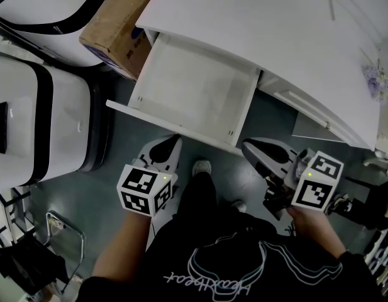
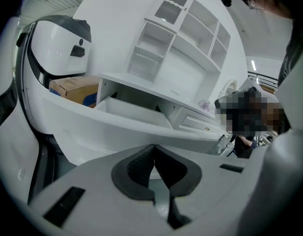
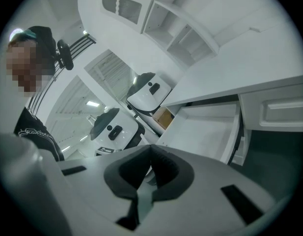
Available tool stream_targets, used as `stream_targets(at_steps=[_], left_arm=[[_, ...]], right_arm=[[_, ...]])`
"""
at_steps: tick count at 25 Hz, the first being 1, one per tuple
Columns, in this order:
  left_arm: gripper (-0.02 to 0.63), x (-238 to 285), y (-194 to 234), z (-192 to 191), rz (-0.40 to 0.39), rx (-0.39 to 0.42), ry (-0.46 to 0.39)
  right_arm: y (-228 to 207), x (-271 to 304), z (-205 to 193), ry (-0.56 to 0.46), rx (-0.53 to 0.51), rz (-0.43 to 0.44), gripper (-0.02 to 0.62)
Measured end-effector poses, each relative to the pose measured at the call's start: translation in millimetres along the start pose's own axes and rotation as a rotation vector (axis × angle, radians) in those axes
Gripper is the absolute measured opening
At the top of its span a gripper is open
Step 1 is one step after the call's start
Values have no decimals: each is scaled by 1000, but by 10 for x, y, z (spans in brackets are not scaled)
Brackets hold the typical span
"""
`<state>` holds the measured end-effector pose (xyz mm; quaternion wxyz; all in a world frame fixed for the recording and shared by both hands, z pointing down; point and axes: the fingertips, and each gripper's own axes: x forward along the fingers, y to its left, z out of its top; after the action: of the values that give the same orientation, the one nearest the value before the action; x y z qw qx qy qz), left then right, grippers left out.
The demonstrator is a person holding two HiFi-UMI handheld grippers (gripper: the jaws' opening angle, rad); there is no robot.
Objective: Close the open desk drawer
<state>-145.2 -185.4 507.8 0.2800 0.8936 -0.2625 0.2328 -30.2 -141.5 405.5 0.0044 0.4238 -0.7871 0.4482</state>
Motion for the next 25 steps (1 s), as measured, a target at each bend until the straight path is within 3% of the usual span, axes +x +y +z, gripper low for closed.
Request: stream_targets(at_steps=[14,25], left_arm=[[5,83,18,86,-30,-1,4],[5,295,52,257,-5,-8,10]], right_arm=[[-12,7,36,-21,6,-14,6],[-173,-148,187,-67,8,-26,6]])
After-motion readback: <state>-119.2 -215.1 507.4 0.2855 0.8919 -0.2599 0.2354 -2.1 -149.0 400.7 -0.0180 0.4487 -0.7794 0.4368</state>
